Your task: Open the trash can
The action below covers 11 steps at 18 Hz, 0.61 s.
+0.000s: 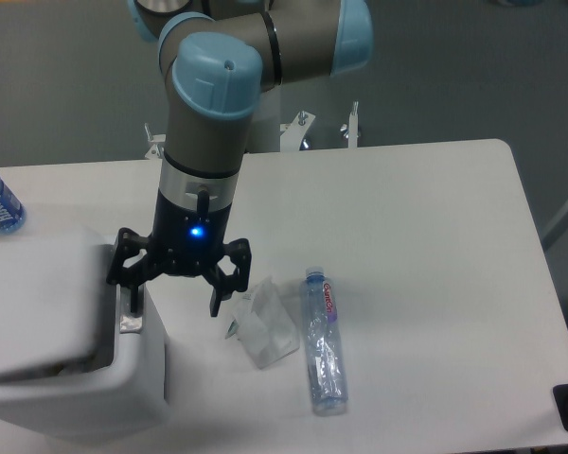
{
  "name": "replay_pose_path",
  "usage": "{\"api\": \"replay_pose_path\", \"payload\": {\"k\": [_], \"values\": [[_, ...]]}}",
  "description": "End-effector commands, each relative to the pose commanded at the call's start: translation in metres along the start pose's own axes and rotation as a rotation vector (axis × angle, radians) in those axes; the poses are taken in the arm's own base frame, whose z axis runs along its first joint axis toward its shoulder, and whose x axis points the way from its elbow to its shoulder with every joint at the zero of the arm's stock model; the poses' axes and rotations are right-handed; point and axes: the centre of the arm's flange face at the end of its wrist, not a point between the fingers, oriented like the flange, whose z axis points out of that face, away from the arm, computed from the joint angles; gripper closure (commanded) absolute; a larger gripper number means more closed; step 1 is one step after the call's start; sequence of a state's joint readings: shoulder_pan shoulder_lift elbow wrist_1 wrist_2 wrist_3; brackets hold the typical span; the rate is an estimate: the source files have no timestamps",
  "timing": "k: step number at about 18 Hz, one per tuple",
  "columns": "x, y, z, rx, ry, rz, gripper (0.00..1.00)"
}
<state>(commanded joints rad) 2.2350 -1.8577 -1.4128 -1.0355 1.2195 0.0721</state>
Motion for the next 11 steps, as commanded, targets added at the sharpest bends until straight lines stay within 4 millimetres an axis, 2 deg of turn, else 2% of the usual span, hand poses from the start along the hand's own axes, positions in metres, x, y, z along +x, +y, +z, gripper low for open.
{"api": "replay_pose_path", "payload": {"k": [4,8,11], "values": [[0.001,-0.004,-0.006,0.019,0.000,0.006,0.00],[0.006,-0.017,-0.030,0.101,-0.011,0.036,0.00],[-0.006,-0.028,-0.052,0.164,-0.082,0.042,0.00]]}}
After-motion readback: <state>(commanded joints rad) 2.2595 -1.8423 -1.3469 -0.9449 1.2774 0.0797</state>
